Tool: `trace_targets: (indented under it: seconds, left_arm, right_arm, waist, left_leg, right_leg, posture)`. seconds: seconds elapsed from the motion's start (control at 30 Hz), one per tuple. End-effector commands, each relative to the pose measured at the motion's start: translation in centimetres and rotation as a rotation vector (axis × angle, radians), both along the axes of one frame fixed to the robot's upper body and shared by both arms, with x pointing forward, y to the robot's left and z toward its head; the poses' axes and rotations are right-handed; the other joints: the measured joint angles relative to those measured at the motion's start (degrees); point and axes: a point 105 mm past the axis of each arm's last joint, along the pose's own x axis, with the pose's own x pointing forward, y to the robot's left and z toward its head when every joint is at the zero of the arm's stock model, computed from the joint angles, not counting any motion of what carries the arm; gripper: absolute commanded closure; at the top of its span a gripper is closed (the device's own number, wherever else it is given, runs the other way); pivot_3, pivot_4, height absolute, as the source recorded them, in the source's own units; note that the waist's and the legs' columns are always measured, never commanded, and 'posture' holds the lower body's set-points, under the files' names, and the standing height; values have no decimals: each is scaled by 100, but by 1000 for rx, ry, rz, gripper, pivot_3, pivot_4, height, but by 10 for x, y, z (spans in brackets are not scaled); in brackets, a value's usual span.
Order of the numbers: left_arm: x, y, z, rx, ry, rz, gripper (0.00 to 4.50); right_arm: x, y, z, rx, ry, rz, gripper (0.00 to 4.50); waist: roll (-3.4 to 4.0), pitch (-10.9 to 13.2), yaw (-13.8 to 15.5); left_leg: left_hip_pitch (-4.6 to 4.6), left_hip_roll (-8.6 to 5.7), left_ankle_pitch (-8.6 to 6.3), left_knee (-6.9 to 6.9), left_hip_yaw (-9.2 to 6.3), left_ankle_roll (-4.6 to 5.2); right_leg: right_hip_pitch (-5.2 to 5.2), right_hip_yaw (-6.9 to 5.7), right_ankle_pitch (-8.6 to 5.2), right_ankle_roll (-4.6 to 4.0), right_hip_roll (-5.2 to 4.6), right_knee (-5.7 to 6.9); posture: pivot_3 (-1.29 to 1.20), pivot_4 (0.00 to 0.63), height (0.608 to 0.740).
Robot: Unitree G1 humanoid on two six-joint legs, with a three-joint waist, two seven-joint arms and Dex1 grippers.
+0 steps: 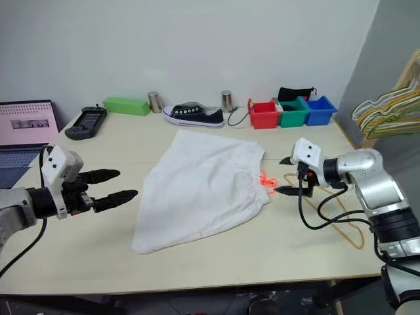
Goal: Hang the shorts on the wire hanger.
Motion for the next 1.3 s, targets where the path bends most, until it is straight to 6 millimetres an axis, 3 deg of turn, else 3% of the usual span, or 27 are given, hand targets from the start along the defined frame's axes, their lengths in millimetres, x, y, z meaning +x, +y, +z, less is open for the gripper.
trace_targets:
  seconds: [0.03,0.2,0.3,0.73,1.03,1.2,1.3]
  left_arm:
    - [-1,1,9,45,-42,-18,0]
    - [0,4,6,61,-46,-2,0]
    - [-7,-6,-1,67,-13,-56,0]
    - [-46,-41,-79,160,165,-234,0]
    - [-33,-31,-115,265,113,-183,0]
    - [-38,-28,-127,268,162,-208,0]
    - [-36,-27,-132,266,165,-212,439]
  right_arm:
    - [4,4,12,-23,-49,46,14]
    - [9,8,12,-34,-77,58,14]
    - [12,11,2,-93,-111,108,14]
    - [35,32,-48,-278,-151,288,14]
    - [55,42,-67,-338,-195,268,14]
    - [62,45,-75,-367,-198,237,14]
    - [64,48,-78,-363,-180,221,464]
  waist:
    - [0,1,-1]
    - [2,2,5]
    - [2,2,6]
    - [8,4,-32]
    - [9,2,-24]
    - [8,0,-27]
    - [7,-2,-29]
  left_leg:
    - [0,0,0,0,0,0]
    - [2,0,0,4,3,0]
    - [1,-1,0,4,3,0]
    - [13,-1,1,8,4,0]
    - [19,-2,1,19,-6,0]
    - [24,-3,1,21,-14,0]
    - [34,-3,1,22,-18,0]
  right_leg:
    - [-1,0,0,0,0,0]
    - [-2,4,4,6,0,4]
    - [-1,4,4,6,0,4]
    - [11,9,6,6,1,13]
    - [27,4,16,-10,0,14]
    - [36,-2,18,-11,1,15]
    - [45,-5,18,-11,1,17]
  posture:
    - [-111,0,740]
    - [-111,0,740]
    - [-111,0,740]
    - [-115,0,740]
    - [-103,0,740]
    - [-103,0,740]
    - [-103,0,740]
